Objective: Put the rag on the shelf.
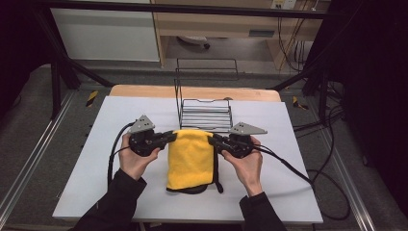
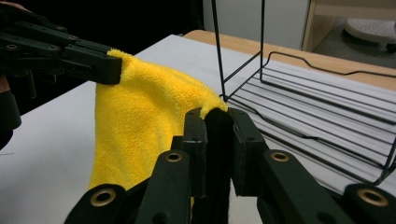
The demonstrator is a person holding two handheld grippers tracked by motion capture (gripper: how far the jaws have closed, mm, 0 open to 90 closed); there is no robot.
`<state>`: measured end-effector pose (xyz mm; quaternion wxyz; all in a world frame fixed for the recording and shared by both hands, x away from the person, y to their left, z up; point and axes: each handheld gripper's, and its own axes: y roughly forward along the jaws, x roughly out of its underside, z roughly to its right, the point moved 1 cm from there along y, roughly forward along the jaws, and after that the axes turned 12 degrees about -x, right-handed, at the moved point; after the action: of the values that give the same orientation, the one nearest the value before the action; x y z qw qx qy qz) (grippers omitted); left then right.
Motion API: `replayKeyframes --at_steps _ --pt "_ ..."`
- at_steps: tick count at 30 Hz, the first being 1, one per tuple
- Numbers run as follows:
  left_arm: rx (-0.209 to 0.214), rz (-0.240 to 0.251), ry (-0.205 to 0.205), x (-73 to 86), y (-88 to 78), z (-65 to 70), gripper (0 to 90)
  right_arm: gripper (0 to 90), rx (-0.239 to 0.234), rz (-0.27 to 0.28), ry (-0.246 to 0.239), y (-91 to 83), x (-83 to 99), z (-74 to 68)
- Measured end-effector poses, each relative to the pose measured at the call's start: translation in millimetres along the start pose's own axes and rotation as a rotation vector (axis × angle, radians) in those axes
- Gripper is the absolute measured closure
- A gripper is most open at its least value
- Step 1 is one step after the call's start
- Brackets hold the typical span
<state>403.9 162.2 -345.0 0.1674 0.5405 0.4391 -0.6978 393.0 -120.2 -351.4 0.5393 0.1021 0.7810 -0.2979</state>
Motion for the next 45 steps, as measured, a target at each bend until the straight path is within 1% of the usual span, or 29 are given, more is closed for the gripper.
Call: replayKeyframes --at_steps 1,4,5,8,11,13,16,18,21,22,27,28,29,36,38,45 --pt "-0.001 0.004 0.003 -2.1 -0.2 0.7 83.3 78.7 0.000 0.000 0.000 0.0 0.0 0.0" --pt "0.001 0.031 0.002 -11.5 -1.0 3.3 83.3 78.8 0.010 0.025 -0.013 -6.5 -7.0 -0.1" --pt "0.001 0.031 0.002 -11.5 -1.0 3.3 83.3 78.8 0.010 0.025 -0.013 -6.5 -7.0 -0.1" --pt "0.001 0.050 0.002 -17.3 -1.4 4.5 83.3 78.8 0.019 0.047 -0.025 -13.5 -14.7 -0.5" --pt "0.002 0.072 0.001 -22.7 -1.4 5.9 83.3 78.7 0.024 0.057 -0.031 -16.6 -18.7 -0.9" --pt "0.003 0.085 0.006 -26.6 -1.5 6.7 83.3 78.7 0.037 0.070 -0.048 -20.6 -24.4 -1.0" --pt "0.000 0.105 0.004 -32.6 -1.4 7.0 83.3 78.7 0.038 0.079 -0.056 -23.2 -28.0 -1.5" --pt "-0.002 0.118 0.006 -36.9 -1.3 8.0 83.3 78.8 0.049 0.090 -0.069 -26.5 -33.7 -1.9" --pt "-0.006 0.143 0.008 -44.8 -1.6 8.8 83.3 78.8 0.057 0.104 -0.077 -30.2 -39.2 -2.0" --pt "-0.006 0.143 0.008 -44.8 -1.6 8.8 83.3 78.8 0.057 0.104 -0.077 -30.2 -39.2 -2.0" --pt "-0.015 0.181 0.008 -53.5 -2.4 10.0 83.3 78.7 0.070 0.136 -0.096 -35.9 -49.3 -3.0" --pt "-0.017 0.196 0.008 -56.4 -2.6 10.4 83.3 78.7 0.071 0.140 -0.099 -36.7 -50.9 -3.0" --pt "-0.017 0.196 0.008 -56.4 -2.6 10.4 83.3 78.7 0.073 0.146 -0.102 -37.6 -52.4 -2.8" --pt "-0.027 0.238 0.012 -66.4 -4.5 11.2 83.3 78.7 0.078 0.170 -0.118 -42.0 -61.4 -3.4" --pt "-0.029 0.251 0.013 -68.9 -5.2 11.8 83.3 78.7 0.089 0.183 -0.127 -43.6 -66.1 -3.4" --pt "-0.033 0.290 -0.001 -79.9 -6.5 11.9 83.3 78.8 0.100 0.211 -0.144 -47.5 -77.8 -3.5"
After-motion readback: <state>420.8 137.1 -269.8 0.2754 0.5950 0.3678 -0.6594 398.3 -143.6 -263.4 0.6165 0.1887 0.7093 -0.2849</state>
